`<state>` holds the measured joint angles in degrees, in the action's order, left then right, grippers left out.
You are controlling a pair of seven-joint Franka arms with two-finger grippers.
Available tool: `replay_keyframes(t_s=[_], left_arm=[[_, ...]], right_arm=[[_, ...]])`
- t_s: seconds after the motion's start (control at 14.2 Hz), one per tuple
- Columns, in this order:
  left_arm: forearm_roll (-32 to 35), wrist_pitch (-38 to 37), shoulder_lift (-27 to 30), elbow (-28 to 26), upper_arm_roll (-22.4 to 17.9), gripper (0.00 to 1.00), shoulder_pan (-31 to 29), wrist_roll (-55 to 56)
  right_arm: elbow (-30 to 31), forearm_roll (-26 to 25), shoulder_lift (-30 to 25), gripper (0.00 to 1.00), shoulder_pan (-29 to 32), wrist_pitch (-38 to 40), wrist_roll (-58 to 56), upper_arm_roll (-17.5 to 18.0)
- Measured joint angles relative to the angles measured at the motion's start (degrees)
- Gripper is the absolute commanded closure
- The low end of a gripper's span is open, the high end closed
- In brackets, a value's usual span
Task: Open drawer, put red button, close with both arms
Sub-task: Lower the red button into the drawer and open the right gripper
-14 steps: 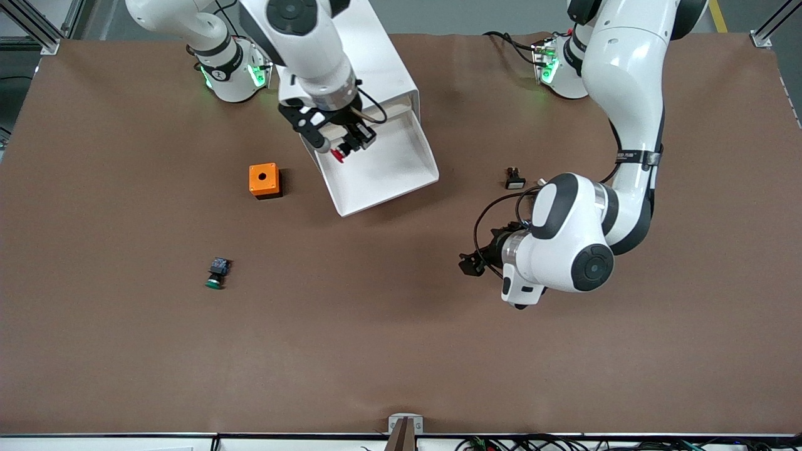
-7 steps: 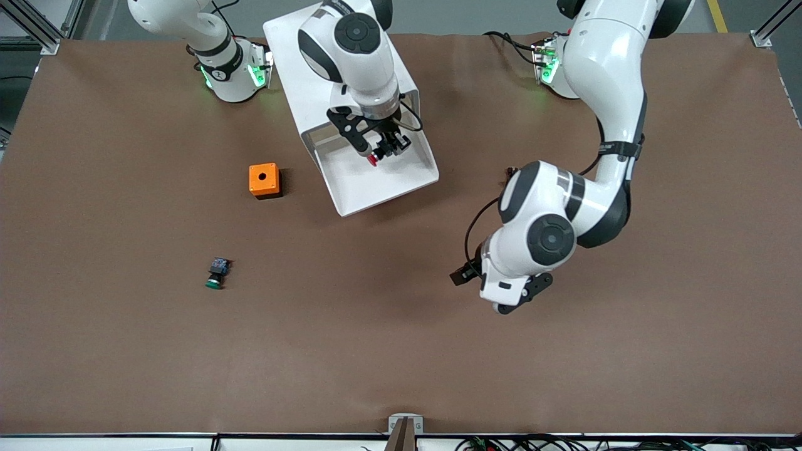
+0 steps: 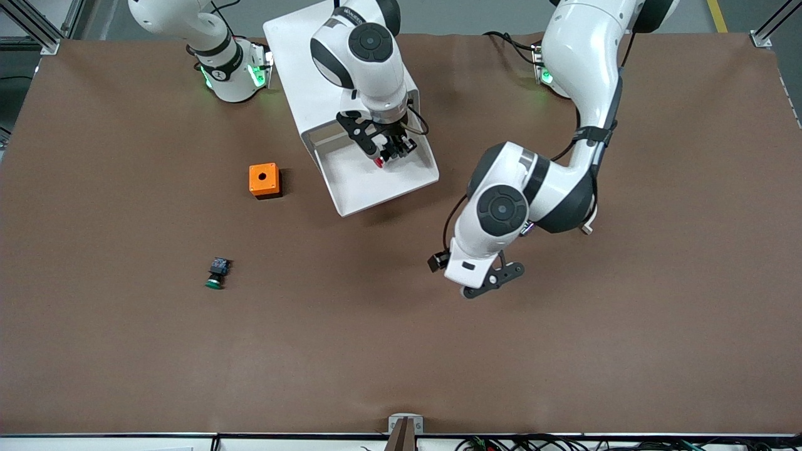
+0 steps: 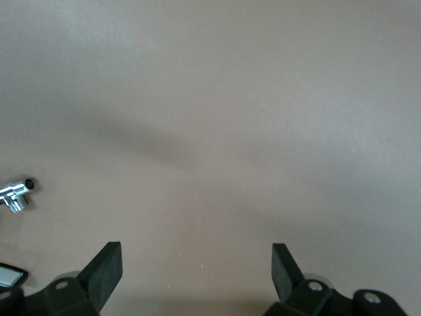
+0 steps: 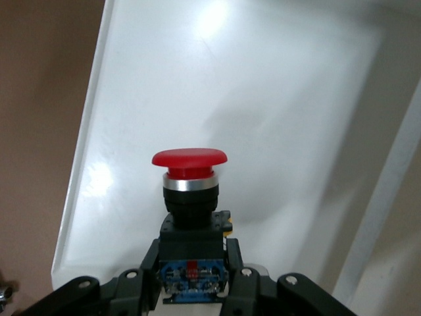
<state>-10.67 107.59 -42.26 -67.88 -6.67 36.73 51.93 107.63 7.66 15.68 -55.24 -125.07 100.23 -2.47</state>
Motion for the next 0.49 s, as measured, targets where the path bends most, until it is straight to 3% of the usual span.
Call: replay_keyframes(t_s=[0.42,0.49], left_arm=[[0.1,0.0,0.08,-0.66,1.63,0.0,0.91,0.0],[0.1,0.0,0.08,-0.67,1.69,0.0,1.15,0.0]], right_arm=[[0.01,-0.28,2.07,1.0,-0.45,-0.15,0.24,-0.03],[0.01,-0.64,2.37,0.88,-0.47,-0.46,0.28,-0.03]])
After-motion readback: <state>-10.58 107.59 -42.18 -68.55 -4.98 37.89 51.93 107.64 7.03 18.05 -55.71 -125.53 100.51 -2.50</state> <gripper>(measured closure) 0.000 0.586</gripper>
